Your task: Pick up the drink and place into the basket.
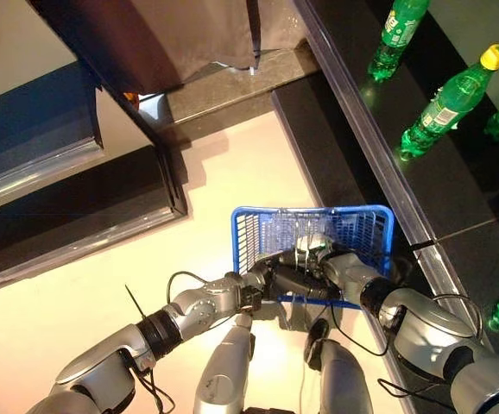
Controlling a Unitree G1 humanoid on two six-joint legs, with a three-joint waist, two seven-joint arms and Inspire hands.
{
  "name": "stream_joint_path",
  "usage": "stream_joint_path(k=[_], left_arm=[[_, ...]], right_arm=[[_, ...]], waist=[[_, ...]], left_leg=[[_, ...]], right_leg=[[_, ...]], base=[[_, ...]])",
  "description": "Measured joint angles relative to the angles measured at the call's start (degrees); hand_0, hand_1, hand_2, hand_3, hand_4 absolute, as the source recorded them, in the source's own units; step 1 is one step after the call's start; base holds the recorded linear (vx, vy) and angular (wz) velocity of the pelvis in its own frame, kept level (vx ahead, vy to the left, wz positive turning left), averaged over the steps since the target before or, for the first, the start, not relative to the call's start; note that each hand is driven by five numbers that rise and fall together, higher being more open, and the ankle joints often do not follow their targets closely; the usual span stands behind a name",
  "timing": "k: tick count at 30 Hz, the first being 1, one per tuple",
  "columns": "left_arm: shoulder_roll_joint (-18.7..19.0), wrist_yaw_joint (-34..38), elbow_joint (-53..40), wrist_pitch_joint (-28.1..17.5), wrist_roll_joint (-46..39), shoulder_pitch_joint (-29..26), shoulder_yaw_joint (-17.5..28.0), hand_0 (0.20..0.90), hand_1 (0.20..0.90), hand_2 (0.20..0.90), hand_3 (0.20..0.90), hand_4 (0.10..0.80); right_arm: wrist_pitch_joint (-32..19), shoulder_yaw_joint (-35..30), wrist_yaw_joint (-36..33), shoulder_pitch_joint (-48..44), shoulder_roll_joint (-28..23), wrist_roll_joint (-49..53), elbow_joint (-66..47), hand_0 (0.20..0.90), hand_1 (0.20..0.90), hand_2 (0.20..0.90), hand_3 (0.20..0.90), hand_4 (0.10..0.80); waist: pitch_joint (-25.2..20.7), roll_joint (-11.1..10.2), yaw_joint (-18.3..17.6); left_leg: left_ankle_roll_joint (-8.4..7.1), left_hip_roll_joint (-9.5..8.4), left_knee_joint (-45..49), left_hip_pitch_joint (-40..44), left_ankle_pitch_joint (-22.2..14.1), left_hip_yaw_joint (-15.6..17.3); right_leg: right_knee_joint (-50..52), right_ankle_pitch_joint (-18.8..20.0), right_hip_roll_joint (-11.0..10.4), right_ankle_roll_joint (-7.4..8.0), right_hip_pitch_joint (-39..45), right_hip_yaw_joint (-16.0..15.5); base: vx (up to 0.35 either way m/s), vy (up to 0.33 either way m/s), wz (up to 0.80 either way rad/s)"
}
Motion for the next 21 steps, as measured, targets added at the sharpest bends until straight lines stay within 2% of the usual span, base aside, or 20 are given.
stream_joint_path(k=[2, 4, 6, 8, 9, 12, 13, 17, 19, 21], left_arm=[[-0.06, 2.06, -0.83, 0.0, -0.01, 0.73, 1.33, 0.3, 0.3, 0.3, 0.2, 0.1], [0.95, 5.46, -3.15, 0.05, -0.09, 3.84, 5.5, 0.3, 0.3, 0.3, 0.2, 0.1], [1.56, 7.44, -6.17, 0.13, -0.1, 7.79, 9.85, 0.3, 0.3, 0.3, 0.2, 0.1], [3.18, 9.12, -10.99, 0.23, -0.09, 14.65, 15.63, 0.3, 0.3, 0.3, 0.2, 0.1], [3.78, 9.44, -11.49, 0.25, -0.09, 15.66, 16.44, 0.3, 0.3, 0.3, 0.2, 0.1], [4.54, 10.57, -15.36, 0.67, 0.03, 23.01, 23.29, 0.3, 0.3, 0.3, 0.2, 0.1], [4.65, 10.61, -16.08, 0.67, 0.21, 26.04, 26.47, 0.3, 0.3, 0.3, 0.2, 0.1], [4.19, 10.94, -16.09, 0.66, 2.95, 32.26, 34.74, 0.3, 0.3, 0.3, 0.2, 0.1], [3.0, 11.2, -16.09, 0.62, 6.1, 34.79, 37.78, 0.3, 0.3, 0.3, 0.2, 0.1], [2.26, 11.93, -16.09, 0.46, 7.71, 35.7, 38.63, 0.3, 0.3, 0.3, 0.2, 0.1]], right_arm=[[-0.08, -1.36, -1.39, 0.7, -2.22, 2.96, -5.23, 0.9, 0.9, 0.9, 0.9, 0.8], [1.46, -3.96, -3.15, 2.2, -6.08, 5.55, -14.12, 0.9, 0.9, 0.9, 0.9, 0.8], [2.67, -7.1, -4.37, 4.54, -9.46, 6.43, -23.44, 0.9, 0.9, 0.9, 0.9, 0.8], [3.37, -12.97, -6.29, 9.37, -12.47, 7.09, -34.87, 0.9, 0.9, 0.9, 0.9, 0.8], [3.41, -13.42, -6.55, 9.83, -12.85, 7.09, -35.86, 0.9, 0.9, 0.9, 0.9, 0.8], [3.25, -19.88, -7.0, 15.51, -15.59, 7.35, -44.82, 0.9, 0.9, 0.9, 0.9, 0.8], [3.06, -23.01, -7.05, 18.32, -15.85, 7.57, -47.44, 0.9, 0.9, 0.9, 0.9, 0.8], [1.74, -32.33, -7.97, 27.04, -15.99, 11.05, -53.42, 0.9, 0.9, 0.9, 0.9, 0.8], [0.63, -35.19, -9.71, 30.47, -15.68, 12.14, -54.25, 0.9, 0.9, 0.9, 0.9, 0.8], [0.51, -36.81, -10.76, 32.38, -15.23, 12.61, -54.82, 0.9, 0.9, 0.9, 0.9, 0.8]], waist=[[0.01, -0.02, -0.01], [0.05, -0.11, -0.01], [0.04, -0.33, -0.18], [-0.06, -1.28, -0.22], [-0.13, -1.47, -0.25], [-0.28, -2.75, 0.0], [-0.44, -3.43, 0.03], [-0.66, -4.25, 0.16], [-0.71, -4.36, 0.19], [-0.74, -4.4, 0.21]], left_leg=[[-0.03, 0.17, -0.29, 0.37, 0.03, 0.01], [-0.06, 0.38, -1.29, 1.72, 0.26, 0.05], [-0.04, 0.57, -1.87, 2.22, 0.33, 0.06], [-0.04, 0.79, -2.77, 3.74, 0.33, 0.2], [-0.04, 0.82, -2.82, 4.08, 0.33, 0.2], [-0.02, 1.02, -4.1, 5.76, 0.32, 0.23], [-0.02, 1.12, -4.44, 6.35, 0.32, 0.24], [0.07, 1.56, -5.99, 8.7, 0.27, 0.52], [0.24, 1.79, -6.66, 10.21, 0.16, 0.88], [0.36, 1.76, -6.93, 10.83, 0.08, 0.98]], right_leg=[[-0.42, 0.16, 0.19, -0.04, 0.38, -0.06], [-1.25, 0.35, 0.4, -0.03, 1.65, -0.11], [-2.05, 0.58, 0.63, 0.01, 2.2, -0.19], [-3.35, 0.77, 0.87, 0.0, 3.87, -0.27], [-3.69, 0.79, 0.91, 0.04, 4.4, -0.33], [-5.13, 1.0, 1.13, 0.2, 6.15, -0.49], [-6.24, 1.33, 1.35, 0.26, 7.12, -0.59], [-10.26, 2.84, 1.96, 0.57, 10.56, -0.67], [-12.67, 3.74, 2.17, 0.78, 12.68, -0.63], [-13.87, 4.2, 2.24, 0.93, 13.77, -0.64]], base=[[0.037, -0.019, -0.02], [0.041, -0.026, -0.02], [0.049, -0.031, -0.01], [0.07, -0.039, -0.02], [0.071, -0.036, 0.02], [0.104, -0.045, 0.01], [0.112, -0.043, 0.0], [0.124, -0.042, -0.03], [0.102, -0.045, -0.05], [0.082, -0.038, -0.03]])
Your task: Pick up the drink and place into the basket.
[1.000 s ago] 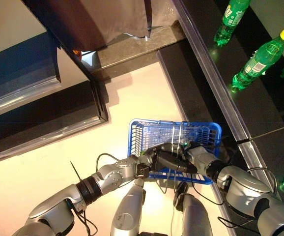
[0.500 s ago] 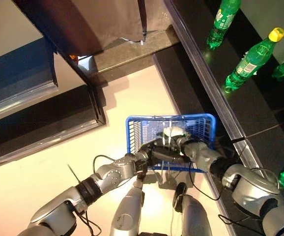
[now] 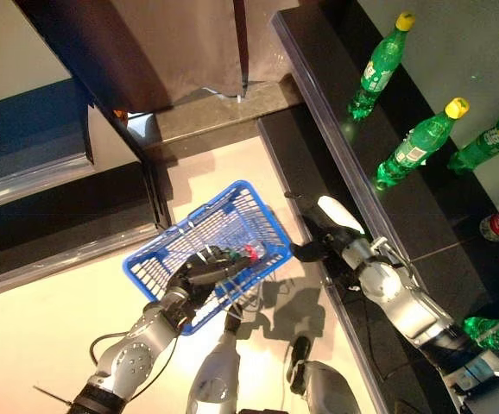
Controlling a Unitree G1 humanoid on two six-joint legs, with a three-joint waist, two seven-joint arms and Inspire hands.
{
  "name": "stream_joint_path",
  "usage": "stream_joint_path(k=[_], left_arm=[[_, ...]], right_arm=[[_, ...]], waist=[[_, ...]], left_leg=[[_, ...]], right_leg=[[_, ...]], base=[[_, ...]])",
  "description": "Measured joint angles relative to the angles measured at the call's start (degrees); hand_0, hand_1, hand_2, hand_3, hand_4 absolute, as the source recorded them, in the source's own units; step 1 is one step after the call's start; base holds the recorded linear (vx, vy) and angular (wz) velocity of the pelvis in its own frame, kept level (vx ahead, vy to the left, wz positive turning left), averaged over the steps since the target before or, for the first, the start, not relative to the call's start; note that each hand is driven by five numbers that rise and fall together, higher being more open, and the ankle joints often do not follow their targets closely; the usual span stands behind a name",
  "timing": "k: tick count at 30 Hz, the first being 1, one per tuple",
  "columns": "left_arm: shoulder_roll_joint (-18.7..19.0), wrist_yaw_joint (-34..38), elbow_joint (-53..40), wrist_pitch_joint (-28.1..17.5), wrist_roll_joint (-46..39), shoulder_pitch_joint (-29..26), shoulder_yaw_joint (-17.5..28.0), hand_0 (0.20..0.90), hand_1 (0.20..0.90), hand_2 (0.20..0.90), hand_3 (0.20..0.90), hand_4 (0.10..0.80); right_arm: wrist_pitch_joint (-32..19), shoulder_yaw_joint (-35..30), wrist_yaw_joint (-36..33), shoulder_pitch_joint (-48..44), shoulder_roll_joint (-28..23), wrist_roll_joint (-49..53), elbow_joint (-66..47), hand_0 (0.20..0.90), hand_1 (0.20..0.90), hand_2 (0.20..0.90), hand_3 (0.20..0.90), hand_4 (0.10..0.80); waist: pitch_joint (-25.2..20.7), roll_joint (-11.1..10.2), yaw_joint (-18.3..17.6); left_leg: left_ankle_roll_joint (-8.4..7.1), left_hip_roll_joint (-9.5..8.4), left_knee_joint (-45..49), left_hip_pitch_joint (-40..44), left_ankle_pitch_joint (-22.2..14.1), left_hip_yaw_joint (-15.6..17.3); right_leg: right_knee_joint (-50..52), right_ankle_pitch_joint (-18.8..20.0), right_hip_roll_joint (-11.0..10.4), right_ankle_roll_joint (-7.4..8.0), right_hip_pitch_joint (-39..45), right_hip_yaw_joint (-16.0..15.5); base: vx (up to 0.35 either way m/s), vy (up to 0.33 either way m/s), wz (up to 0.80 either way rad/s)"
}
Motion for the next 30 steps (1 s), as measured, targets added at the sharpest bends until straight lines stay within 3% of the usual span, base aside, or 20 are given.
stream_joint_path(k=[3, 6, 14, 18, 24, 30], left_arm=[[-3.69, 2.43, 0.0, -0.25, 3.39, 2.45, 2.8, 0.3, 0.3, 0.3, 0.2, 0.1], [-4.31, 5.26, 0.0, -0.76, 6.24, 3.48, 3.22, 0.3, 0.3, 0.3, 0.2, 0.1], [-6.72, 10.31, 0.44, -3.14, 6.58, 8.39, 2.87, 0.3, 0.3, 0.3, 0.2, 0.1], [-6.92, 10.29, 0.73, -3.18, 6.52, 10.88, 2.65, 0.3, 0.3, 0.3, 0.2, 0.1], [-8.8, 10.27, 1.51, -3.24, 6.41, 10.73, -0.04, 0.3, 0.3, 0.3, 0.2, 0.1], [-10.64, 10.14, 4.49, -3.86, 6.44, 10.19, -1.88, 0.3, 0.3, 0.3, 0.2, 0.1]], right_arm=[[-1.39, -3.58, -3.28, 4.27, 2.87, 1.69, -1.08, 0.9, 0.9, 0.9, 0.9, 0.8], [-4.34, -5.39, -6.51, 7.09, 5.38, 4.05, -2.48, 0.9, 0.9, 0.9, 0.9, 0.8], [-17.84, -9.24, -19.51, 11.6, 13.88, 10.59, -6.01, 0.9, 0.9, 0.9, 0.9, 0.8], [-18.88, -10.3, -22.75, 13.27, 13.91, 12.01, -6.0, 0.9, 0.9, 0.9, 0.9, 0.8], [-20.62, -12.49, -29.33, 13.67, 15.49, 15.28, -5.58, 0.9, 0.9, 0.9, 0.9, 0.8], [-20.52, -12.94, -31.76, 13.54, 15.73, 18.01, -3.13, 0.9, 0.9, 0.9, 0.9, 0.8]], waist=[[-0.32, -0.57, -0.06], [-0.65, -1.15, -0.06], [-0.78, -1.25, -0.68], [-2.3, -1.81, -1.82], [-3.11, -1.01, -3.6], [-4.92, 1.69, -3.65]], left_leg=[[0.18, 0.04, -0.79, 1.14, -0.09, 0.39], [0.18, 0.29, -1.1, 1.23, -0.1, 0.53], [0.28, 0.63, -2.66, 3.75, -0.15, 2.39], [0.4, 0.75, -2.97, 4.11, -0.23, 3.61], [0.41, 1.06, -2.93, 4.77, -0.24, 3.83], [0.2, 1.51, -2.5, 4.96, -0.18, 3.68]], right_leg=[[-2.84, 1.19, 0.25, 0.18, 1.9, 0.11], [-5.13, 2.28, 0.6, 0.11, 2.78, 0.13], [-6.99, 3.25, 0.6, 0.17, 4.46, 1.81], [-6.99, 3.35, 0.57, 0.18, 4.08, 3.02], [-7.02, 3.49, 0.84, 0.09, 4.5, 3.46], [-6.64, 3.47, 1.56, -0.23, 4.76, 3.42]], base=[[0.062, -0.048, -0.05], [0.029, -0.054, -0.03], [0.017, -0.015, -0.12], [0.021, -0.017, -0.15], [0.021, -0.089, -0.06], [0.016, -0.106, 0.0]])
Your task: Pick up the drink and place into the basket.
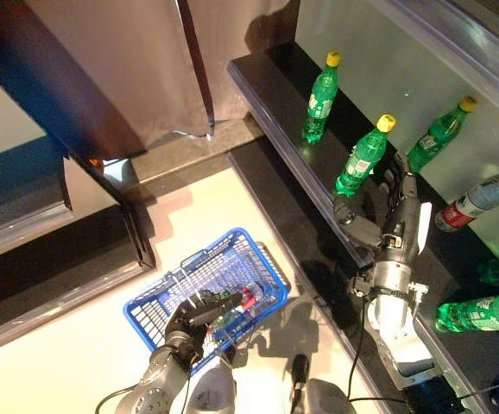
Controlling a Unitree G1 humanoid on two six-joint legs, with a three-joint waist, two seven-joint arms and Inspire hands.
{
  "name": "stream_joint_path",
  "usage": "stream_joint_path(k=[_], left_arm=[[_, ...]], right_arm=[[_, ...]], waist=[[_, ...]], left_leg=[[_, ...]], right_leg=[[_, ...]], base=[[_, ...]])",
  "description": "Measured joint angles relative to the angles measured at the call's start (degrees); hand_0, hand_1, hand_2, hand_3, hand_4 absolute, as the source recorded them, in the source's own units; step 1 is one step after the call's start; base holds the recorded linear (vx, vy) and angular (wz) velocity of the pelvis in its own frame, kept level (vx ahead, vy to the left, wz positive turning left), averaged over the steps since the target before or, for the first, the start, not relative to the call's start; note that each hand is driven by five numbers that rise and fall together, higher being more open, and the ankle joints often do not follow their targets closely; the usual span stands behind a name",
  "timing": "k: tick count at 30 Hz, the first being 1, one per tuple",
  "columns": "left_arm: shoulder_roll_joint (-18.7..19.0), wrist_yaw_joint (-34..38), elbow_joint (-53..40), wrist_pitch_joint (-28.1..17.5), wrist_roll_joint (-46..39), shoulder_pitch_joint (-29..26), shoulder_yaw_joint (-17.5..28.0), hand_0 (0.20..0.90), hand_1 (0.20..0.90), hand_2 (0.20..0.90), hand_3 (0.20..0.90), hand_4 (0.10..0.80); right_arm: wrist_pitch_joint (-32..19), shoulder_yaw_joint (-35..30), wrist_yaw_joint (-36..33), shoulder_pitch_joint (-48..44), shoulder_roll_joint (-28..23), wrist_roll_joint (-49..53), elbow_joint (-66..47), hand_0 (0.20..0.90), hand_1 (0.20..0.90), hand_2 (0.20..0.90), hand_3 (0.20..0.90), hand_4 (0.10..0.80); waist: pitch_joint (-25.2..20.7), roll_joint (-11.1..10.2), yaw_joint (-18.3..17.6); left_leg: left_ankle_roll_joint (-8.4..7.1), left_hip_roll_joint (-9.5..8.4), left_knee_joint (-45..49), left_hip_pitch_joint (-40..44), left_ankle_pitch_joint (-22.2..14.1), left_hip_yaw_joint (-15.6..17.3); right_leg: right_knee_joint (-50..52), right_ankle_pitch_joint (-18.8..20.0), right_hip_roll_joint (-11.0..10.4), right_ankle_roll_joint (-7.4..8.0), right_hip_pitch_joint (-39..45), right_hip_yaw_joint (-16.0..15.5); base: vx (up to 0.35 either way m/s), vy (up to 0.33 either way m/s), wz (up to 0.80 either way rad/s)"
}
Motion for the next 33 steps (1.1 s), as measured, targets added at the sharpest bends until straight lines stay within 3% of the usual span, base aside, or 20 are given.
stream_joint_path(k=[3, 8, 10, 12, 13, 14, 16, 19, 25, 33], left_arm=[[-0.17, 0.02, 1.49, -1.34, -0.31, 0.09, -0.01, 0.3, 0.3, 0.3, 0.2, 0.1], [-0.5, 0.0, 4.86, -3.17, -1.39, 0.17, -0.05, 0.3, 0.3, 0.3, 0.2, 0.1], [-0.71, -0.01, 6.52, -4.39, -2.39, -0.06, 0.0, 0.3, 0.3, 0.3, 0.2, 0.1], [-1.39, -0.02, 7.93, -6.99, -3.06, -2.14, 0.42, 0.3, 0.3, 0.3, 0.2, 0.1], [-1.34, -0.3, 8.03, -9.08, -3.73, -2.66, -0.37, 0.3, 0.3, 0.3, 0.2, 0.1], [-1.4, -0.69, 7.97, -10.94, -4.4, -2.85, -1.26, 0.3, 0.3, 0.3, 0.2, 0.1], [-1.1, -0.83, 8.68, -12.29, -4.92, -7.34, -2.38, 0.3, 0.3, 0.3, 0.2, 0.1], [-0.85, -0.43, 11.05, -12.6, -4.89, -13.41, -4.47, 0.3, 0.3, 0.3, 0.2, 0.1], [-0.65, 0.13, 11.72, -13.34, -4.36, -15.01, -4.73, 0.3, 0.3, 0.3, 0.2, 0.1], [-0.69, 0.01, 11.69, -13.3, -4.33, -17.27, -6.34, 0.3, 0.3, 0.3, 0.2, 0.1]], right_arm=[[1.05, 0.11, -0.43, -0.04, 0.05, 1.45, 3.29, 0.9, 0.9, 0.9, 0.9, 0.8], [2.82, 2.68, -0.91, -1.12, 1.05, 1.67, 5.47, 0.9, 0.9, 0.9, 0.9, 0.8], [2.82, 3.58, -1.19, -2.92, 1.43, 1.69, 7.38, 0.9, 0.9, 0.9, 0.9, 0.8], [2.82, 3.69, -1.44, -4.58, 1.22, 1.75, 9.03, 0.9, 0.9, 0.9, 0.9, 0.8], [2.79, 4.08, -1.69, -6.28, 0.53, 1.77, 9.57, 0.9, 0.9, 0.9, 0.9, 0.8], [2.59, 4.32, -1.88, -8.25, -0.19, 1.75, 9.59, 0.9, 0.9, 0.9, 0.9, 0.8], [1.97, 4.07, -4.72, -14.02, -0.74, 1.78, 9.66, 0.9, 0.9, 0.9, 0.9, 0.8], [0.7, 3.55, -7.84, -18.5, -0.79, 3.18, 10.38, 0.9, 0.9, 0.9, 0.9, 0.8], [-2.65, -0.36, -16.36, -23.28, -0.54, 2.75, 10.41, 0.9, 0.9, 0.9, 0.9, 0.8], [-2.74, -3.86, -19.62, -27.61, -0.65, 1.43, 9.88, 0.9, 0.9, 0.9, 0.9, 0.8]], waist=[[-0.07, 0.15, 0.28], [0.06, 0.58, 1.44], [0.49, 1.37, 2.13], [1.01, 1.71, 3.12], [1.21, 2.03, 3.66], [1.4, 3.32, 3.52], [3.74, 4.13, 2.34], [7.64, 4.15, 1.88], [9.07, 4.2, 2.33], [9.23, 3.93, 3.68]], left_leg=[[-0.64, 0.25, 2.29, -0.22, -0.64, -0.05], [-1.75, 0.8, 9.61, -2.16, -4.58, -0.16], [-2.25, 1.55, 13.14, -3.59, -5.89, -0.17], [-2.22, 1.15, 18.66, -7.37, -6.37, -0.7], [-1.39, 1.06, 18.45, -8.71, -6.99, -1.14], [-1.51, 1.32, 16.93, -9.33, -7.88, -1.64], [-1.61, 0.01, 16.34, -14.29, -6.06, -1.4], [-1.22, -0.78, 13.38, -16.88, -2.81, -1.44], [-1.42, -0.17, 8.17, -22.23, 0.85, -1.48], [-1.18, -0.18, 5.55, -22.85, 1.14, -1.4]], right_leg=[[2.95, -1.77, 0.21, -0.58, -0.6, -0.07], [12.62, -6.42, 0.01, -1.89, -5.31, 2.7], [13.06, -5.95, 0.97, -2.59, -5.79, 4.28], [13.47, -5.29, 1.1, -3.15, -7.53, 5.53], [14.89, -5.11, 1.07, -3.0, -10.54, 6.94], [16.13, -4.91, 1.61, -2.63, -12.85, 7.42], [18.71, -4.27, 0.69, -1.55, -18.93, 7.8], [18.23, -2.75, -0.22, -1.16, -22.82, 7.78], [13.54, 0.77, 0.12, -0.62, -28.17, 7.61], [9.23, 1.76, 0.42, -0.2, -28.04, 7.5]], base=[[0.061, -0.071, 0.0], [0.172, 0.071, -0.23], [0.082, 0.152, -0.35], [-0.141, 0.199, -0.37], [-0.267, 0.195, -0.63], [-0.285, 0.165, -0.61], [-0.2, 0.119, -0.14], [-0.16, 0.087, 0.07], [-0.048, -0.002, -0.03], [0.006, -0.048, -0.02]])
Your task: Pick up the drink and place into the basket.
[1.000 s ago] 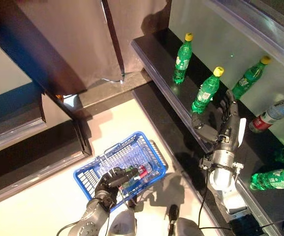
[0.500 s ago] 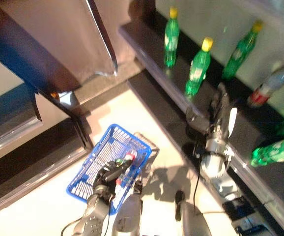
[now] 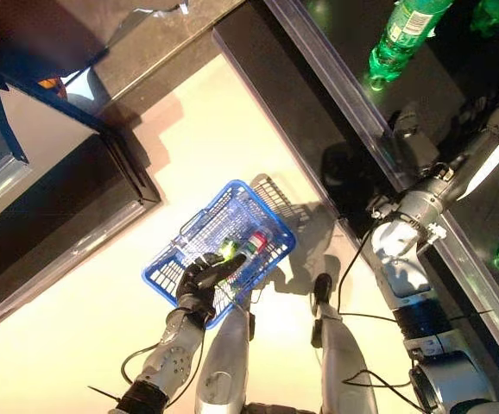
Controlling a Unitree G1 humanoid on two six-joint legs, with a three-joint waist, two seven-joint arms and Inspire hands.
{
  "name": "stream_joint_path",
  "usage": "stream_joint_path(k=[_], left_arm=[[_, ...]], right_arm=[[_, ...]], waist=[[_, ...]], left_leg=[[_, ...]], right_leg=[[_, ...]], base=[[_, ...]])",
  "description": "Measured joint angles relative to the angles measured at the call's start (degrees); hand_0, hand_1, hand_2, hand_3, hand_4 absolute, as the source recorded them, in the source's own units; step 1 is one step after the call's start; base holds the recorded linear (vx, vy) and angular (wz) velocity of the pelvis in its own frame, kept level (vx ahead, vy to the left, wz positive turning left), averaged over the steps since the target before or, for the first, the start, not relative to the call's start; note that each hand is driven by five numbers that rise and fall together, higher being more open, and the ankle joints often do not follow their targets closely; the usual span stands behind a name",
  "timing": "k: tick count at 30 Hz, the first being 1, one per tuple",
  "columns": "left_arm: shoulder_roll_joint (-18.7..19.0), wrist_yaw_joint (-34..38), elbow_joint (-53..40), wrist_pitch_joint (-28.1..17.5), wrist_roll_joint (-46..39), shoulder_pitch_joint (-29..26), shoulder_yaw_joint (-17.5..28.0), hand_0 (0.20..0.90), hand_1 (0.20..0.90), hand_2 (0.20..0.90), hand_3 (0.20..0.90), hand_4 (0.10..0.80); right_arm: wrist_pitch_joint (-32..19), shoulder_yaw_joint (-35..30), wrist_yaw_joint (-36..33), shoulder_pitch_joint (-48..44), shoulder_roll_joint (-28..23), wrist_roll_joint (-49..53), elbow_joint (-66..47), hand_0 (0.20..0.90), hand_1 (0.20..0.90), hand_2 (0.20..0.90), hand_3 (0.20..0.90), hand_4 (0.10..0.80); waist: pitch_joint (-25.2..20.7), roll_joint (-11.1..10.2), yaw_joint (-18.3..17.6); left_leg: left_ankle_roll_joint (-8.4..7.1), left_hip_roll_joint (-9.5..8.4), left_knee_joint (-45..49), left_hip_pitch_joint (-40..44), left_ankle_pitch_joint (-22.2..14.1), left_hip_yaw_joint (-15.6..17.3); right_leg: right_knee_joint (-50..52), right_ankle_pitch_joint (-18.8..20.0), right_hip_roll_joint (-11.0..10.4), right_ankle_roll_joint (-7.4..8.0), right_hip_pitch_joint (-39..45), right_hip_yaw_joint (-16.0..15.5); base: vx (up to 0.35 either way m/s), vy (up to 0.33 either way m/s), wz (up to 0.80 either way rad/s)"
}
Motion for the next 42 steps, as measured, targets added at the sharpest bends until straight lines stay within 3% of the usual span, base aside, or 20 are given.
stream_joint_path(k=[6, 17, 30, 37, 38, 39, 40, 42], left_arm=[[0.0, -0.02, -0.09, 0.25, 0.2, -0.9, 0.01, 0.3, 0.3, 0.3, 0.2, 0.1], [0.89, -0.53, -0.12, 0.82, 1.57, -2.04, 2.61, 0.3, 0.3, 0.3, 0.2, 0.1], [3.34, -0.56, -0.11, 1.82, 1.54, -1.48, 2.62, 0.3, 0.3, 0.3, 0.2, 0.1], [3.61, -1.18, -0.11, 2.48, 1.48, -1.18, 2.62, 0.3, 0.3, 0.3, 0.2, 0.1], [3.77, -1.19, -0.11, 2.72, 1.48, -1.19, 2.61, 0.3, 0.3, 0.3, 0.2, 0.1], [4.06, -1.24, -0.11, 2.78, 1.47, -1.18, 2.5, 0.3, 0.3, 0.3, 0.2, 0.1], [4.37, -1.32, -0.11, 2.78, 1.47, -1.19, 2.33, 0.3, 0.3, 0.3, 0.2, 0.1], [5.25, -1.63, -0.12, 2.78, 1.47, -1.47, 2.2, 0.3, 0.3, 0.3, 0.2, 0.1]], right_arm=[[-0.04, -0.15, 0.81, -3.48, -0.17, 0.33, -0.52, 0.9, 0.9, 0.9, 0.9, 0.8], [4.21, -0.05, 13.15, -9.01, -4.42, 11.44, -0.13, 0.9, 0.9, 0.9, 0.9, 0.8], [6.67, 0.02, 13.68, -20.0, -6.65, 16.51, 16.25, 0.9, 0.9, 0.9, 0.9, 0.8], [7.57, 0.82, 12.43, -24.86, -10.48, 16.93, 24.82, 0.9, 0.9, 0.9, 0.9, 0.8], [7.69, 1.24, 12.43, -25.96, -10.82, 18.03, 26.42, 0.686, 0.686, 0.686, 0.65, 0.55], [7.78, 1.32, 12.43, -26.74, -10.93, 18.5, 27.59, 0.596, 0.596, 0.596, 0.546, 0.446], [7.79, 1.51, 12.43, -27.25, -11.1, 18.87, 28.31, 0.328, 0.328, 0.328, 0.233, 0.133], [7.8, 2.5, 12.45, -28.06, -12.09, 19.42, 29.19, 0.3, 0.3, 0.3, 0.2, 0.1]], waist=[[0.11, -0.31, 0.14], [0.22, -1.05, 1.5], [0.26, -1.97, 3.22], [0.32, -2.44, 4.71], [0.32, -2.52, 4.72], [0.32, -2.57, 4.72], [0.32, -2.59, 4.7], [0.32, -2.6, 4.7]], left_leg=[[0.03, 0.04, -0.41, -0.25, -0.03, -0.15], [0.0, -0.02, 0.01, -0.25, 0.01, -0.76], [-0.05, -0.21, 0.14, -0.55, 0.05, -2.19], [-0.03, -0.39, 0.19, -1.51, 0.13, -2.99], [-0.03, -0.4, 0.19, -1.6, 0.13, -3.15], [-0.03, -0.39, 0.19, -1.65, 0.13, -3.25], [-0.03, -0.38, 0.19, -1.72, 0.13, -3.25], [-0.04, -0.39, 0.21, -2.04, 0.14, -3.38]], right_leg=[[-0.8, 0.16, 0.08, 0.06, 0.16, -0.29], [-0.99, 0.43, 0.03, 0.03, 0.85, -1.34], [-1.89, 0.53, -0.14, 0.06, 1.84, -2.96], [-3.11, 1.07, -0.18, 0.14, 1.64, -3.37], [-3.25, 1.09, -0.18, 0.16, 1.69, -3.51], [-3.47, 1.19, -0.17, 0.13, 1.8, -3.67], [-3.56, 1.22, -0.17, 0.12, 1.82, -3.77], [-3.7, 1.23, -0.16, 0.12, 1.81, -4.18]], base=[[0.01, -0.025, 0.01], [0.015, -0.021, 0.03], [0.022, -0.019, 0.05], [0.009, -0.013, 0.02], [0.005, -0.013, 0.04], [0.003, -0.013, 0.05], [-0.005, -0.015, 0.05], [-0.009, -0.021, 0.08]])
